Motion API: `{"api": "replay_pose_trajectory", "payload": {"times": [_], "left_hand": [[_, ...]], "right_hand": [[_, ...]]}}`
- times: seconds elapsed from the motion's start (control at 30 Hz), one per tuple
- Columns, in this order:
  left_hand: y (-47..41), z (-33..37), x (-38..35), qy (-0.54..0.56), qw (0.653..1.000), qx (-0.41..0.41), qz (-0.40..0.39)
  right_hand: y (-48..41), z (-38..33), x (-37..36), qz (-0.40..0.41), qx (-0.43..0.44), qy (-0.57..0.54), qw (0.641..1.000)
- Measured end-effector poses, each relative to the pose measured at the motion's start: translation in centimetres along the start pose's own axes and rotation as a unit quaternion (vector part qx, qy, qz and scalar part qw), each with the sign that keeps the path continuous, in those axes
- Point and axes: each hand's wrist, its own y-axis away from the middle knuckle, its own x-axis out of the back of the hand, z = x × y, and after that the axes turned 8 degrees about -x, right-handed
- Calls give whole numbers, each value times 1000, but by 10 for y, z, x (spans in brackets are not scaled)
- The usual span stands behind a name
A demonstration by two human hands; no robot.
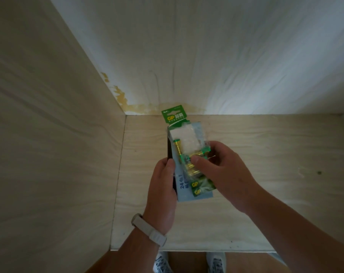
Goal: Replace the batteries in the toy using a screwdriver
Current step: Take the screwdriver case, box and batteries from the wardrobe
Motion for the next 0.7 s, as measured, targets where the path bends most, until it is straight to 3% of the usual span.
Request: {"api": "replay_pose_trajectory", "payload": {"times": [0.2,0.7], "left_hand": [[24,22,-11,-3,999,-24,-28],[98,84,-29,-9,998,-60,-34]], "right_hand": [[31,-18,11,-26,-24,-74,997],[134,-70,38,4,-4,-107,994]]}}
